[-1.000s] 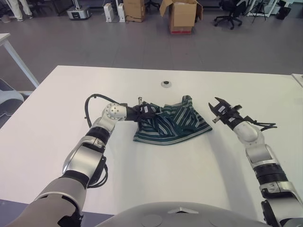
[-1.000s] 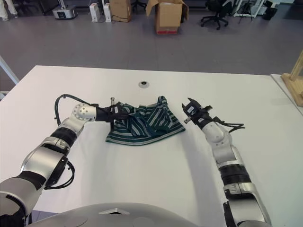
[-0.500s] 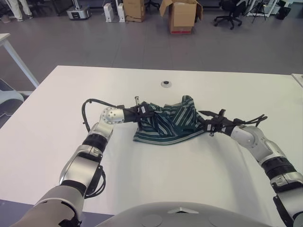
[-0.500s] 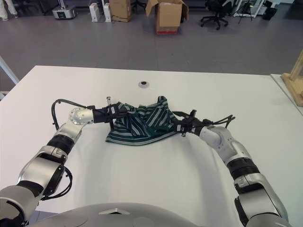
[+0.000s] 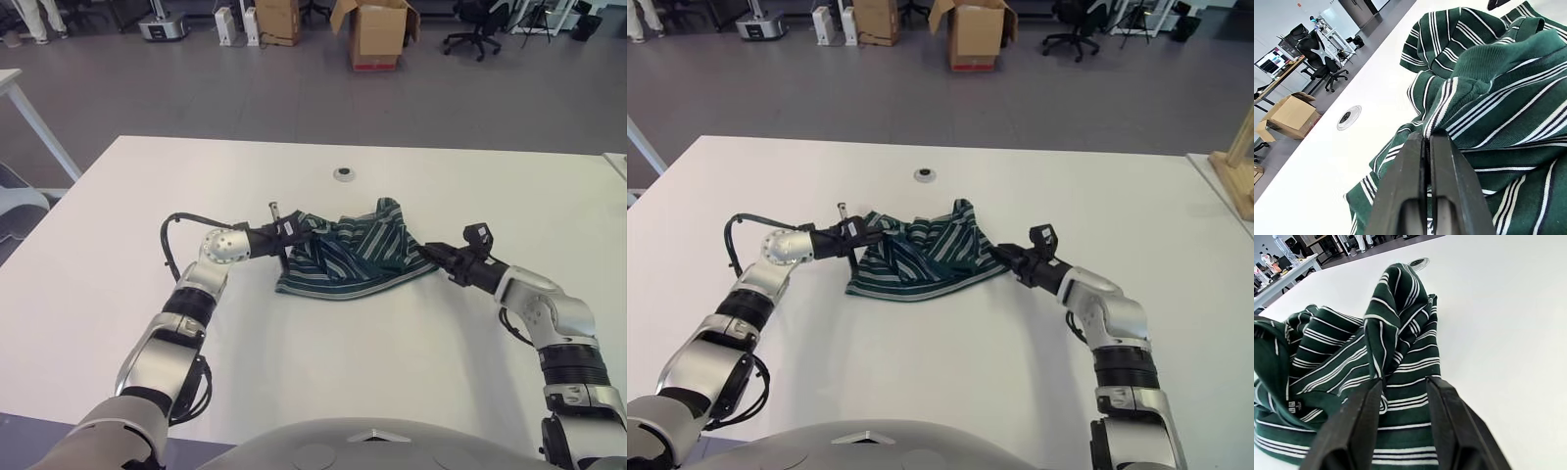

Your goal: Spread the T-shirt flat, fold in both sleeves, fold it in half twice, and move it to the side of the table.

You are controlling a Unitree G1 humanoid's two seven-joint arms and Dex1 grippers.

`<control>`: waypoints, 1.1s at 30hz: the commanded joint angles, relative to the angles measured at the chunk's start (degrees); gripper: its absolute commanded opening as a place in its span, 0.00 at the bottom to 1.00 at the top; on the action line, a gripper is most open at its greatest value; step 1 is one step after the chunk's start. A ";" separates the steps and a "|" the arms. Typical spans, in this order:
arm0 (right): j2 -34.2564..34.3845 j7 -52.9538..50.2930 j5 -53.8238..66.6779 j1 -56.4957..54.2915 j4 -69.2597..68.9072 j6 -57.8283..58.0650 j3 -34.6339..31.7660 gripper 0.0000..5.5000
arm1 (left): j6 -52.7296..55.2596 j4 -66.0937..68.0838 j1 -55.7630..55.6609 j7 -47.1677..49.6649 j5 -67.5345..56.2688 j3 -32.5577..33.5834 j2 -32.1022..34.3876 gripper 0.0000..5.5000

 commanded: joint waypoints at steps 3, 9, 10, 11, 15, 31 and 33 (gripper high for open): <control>1.37 -0.49 2.66 -1.15 -2.41 4.71 -1.76 0.31 | 1.30 -1.65 1.30 0.69 -0.34 0.32 0.56 0.01; 4.65 -1.42 0.79 -2.89 0.05 4.02 0.62 0.31 | 1.43 -1.80 1.10 0.62 -0.21 0.19 0.42 0.01; 5.29 -1.99 0.07 -3.26 1.18 3.49 0.99 0.31 | 1.43 -1.97 1.21 0.61 -0.23 0.20 0.47 0.01; 5.77 -2.35 -0.39 -3.60 2.14 3.12 1.17 0.31 | 1.43 -2.00 1.21 0.59 -0.23 0.19 0.47 0.01; 7.17 -2.45 -1.71 -4.51 4.93 2.20 1.97 0.31 | 1.69 -2.67 1.46 0.59 -0.37 0.31 0.61 0.01; -3.52 -0.92 -14.61 -10.08 1.14 -11.90 4.68 0.31 | 1.42 -3.15 2.20 1.37 0.03 0.29 1.24 0.01; -11.26 -0.59 -30.33 -11.17 4.28 -29.96 13.27 0.31 | 0.79 -2.98 2.29 1.78 0.93 -0.26 1.72 0.01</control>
